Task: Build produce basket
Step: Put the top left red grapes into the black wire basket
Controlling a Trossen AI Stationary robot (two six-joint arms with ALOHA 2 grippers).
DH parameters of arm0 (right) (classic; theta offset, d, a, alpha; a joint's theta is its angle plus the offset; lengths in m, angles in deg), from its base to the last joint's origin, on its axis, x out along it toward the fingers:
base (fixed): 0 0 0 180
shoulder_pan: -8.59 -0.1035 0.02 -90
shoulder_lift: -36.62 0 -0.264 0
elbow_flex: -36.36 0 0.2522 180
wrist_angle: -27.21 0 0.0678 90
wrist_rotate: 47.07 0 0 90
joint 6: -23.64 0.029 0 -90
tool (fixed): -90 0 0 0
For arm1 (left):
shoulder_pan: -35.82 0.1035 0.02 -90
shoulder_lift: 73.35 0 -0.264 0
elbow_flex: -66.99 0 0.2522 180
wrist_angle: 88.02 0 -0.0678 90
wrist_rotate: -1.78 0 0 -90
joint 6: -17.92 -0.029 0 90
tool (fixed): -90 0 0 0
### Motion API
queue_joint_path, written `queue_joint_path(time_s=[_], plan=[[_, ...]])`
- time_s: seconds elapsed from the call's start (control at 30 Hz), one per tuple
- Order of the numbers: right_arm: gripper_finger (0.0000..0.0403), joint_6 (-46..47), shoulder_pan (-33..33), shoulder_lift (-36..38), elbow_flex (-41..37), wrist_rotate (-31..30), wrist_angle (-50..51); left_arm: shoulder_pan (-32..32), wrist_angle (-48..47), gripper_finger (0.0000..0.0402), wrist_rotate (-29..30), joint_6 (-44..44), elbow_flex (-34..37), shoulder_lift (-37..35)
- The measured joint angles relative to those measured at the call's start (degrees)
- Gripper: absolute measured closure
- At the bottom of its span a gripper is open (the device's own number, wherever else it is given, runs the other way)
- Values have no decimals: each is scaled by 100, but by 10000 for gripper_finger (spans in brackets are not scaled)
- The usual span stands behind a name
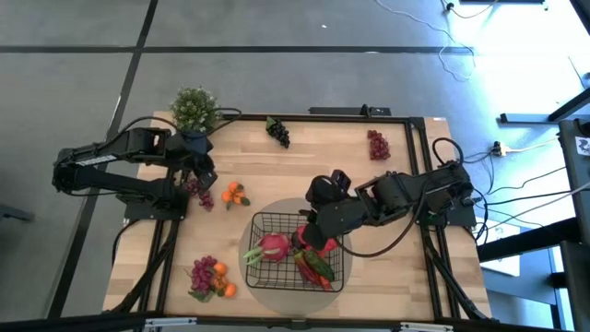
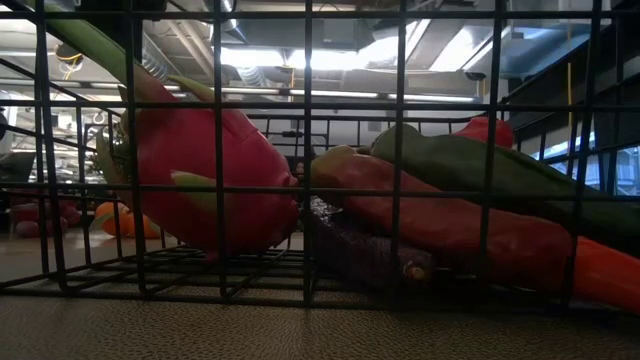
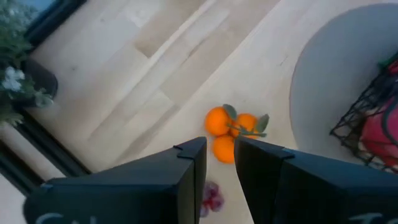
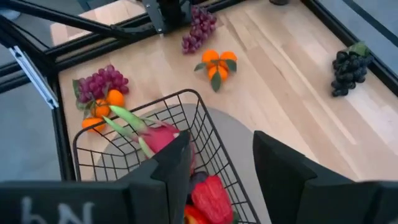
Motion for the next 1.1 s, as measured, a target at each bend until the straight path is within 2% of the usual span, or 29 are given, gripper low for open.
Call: queue_joint_path(time_s=[0.1,0.23,0.47,0.53,0.8,0.97,1.1], plan=[[247,5,0,0,1,-1,171,-2,33,331,-22,209,0,-8],[247,5,62,71,1,-122,378,-4,33,330,-345,324,0,-8],[251,189,527,654,2,-264,1885,-2,33,331,-584,1085,0,-10],[251,293,771,896,-61,-103,1893,0,35,330,-571,1231,0,-10],[249,-171,1548,1459,-167,1257,1910,0,37,331,-537,1697,0,-8],[249,-266,1928,1687,-303,1567,1901,0,39,330,-475,1878,0,-8],[249,-241,2178,2166,-1150,1585,1900,0,52,331,-474,1844,0,-8]])
